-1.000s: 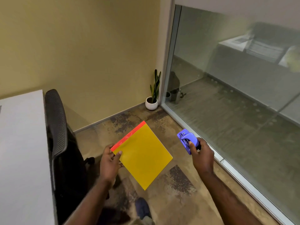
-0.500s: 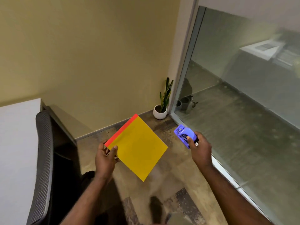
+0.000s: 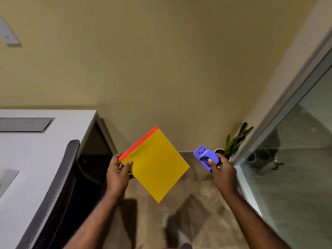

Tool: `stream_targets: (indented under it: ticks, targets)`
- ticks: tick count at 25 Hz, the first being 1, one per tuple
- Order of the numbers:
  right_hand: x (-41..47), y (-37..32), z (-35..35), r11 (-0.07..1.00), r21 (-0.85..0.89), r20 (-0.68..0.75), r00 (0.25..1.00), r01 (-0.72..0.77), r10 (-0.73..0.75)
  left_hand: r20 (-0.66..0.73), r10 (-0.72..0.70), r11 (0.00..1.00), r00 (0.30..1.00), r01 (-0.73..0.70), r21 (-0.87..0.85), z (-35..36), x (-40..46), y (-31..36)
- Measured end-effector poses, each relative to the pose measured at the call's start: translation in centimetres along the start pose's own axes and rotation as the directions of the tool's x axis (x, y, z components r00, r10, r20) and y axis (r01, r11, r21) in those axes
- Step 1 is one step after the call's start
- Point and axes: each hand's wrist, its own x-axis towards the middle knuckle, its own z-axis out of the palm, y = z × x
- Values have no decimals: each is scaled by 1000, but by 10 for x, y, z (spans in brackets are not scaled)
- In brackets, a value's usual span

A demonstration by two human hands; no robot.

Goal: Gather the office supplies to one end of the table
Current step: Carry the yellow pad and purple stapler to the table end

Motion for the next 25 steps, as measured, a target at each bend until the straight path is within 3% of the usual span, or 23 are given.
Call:
stream_targets:
  ticks: [5, 12, 20, 25]
  targets:
    - [88, -18, 61, 991, 126, 152, 987, 38, -57, -179, 11, 1000, 984, -14, -15, 2, 51, 16]
    - [195, -75, 198, 981, 125, 244, 954, 147, -174, -377, 101, 994, 921, -112, -10, -41, 166, 43]
    - [256, -196, 377, 942, 254, 420, 853, 218, -311, -629, 89, 988, 773, -147, -41, -152, 273, 79]
    - [257, -256, 474, 899, 353, 561, 710, 260, -426, -773, 37, 989, 633, -132, -60, -222, 282, 68]
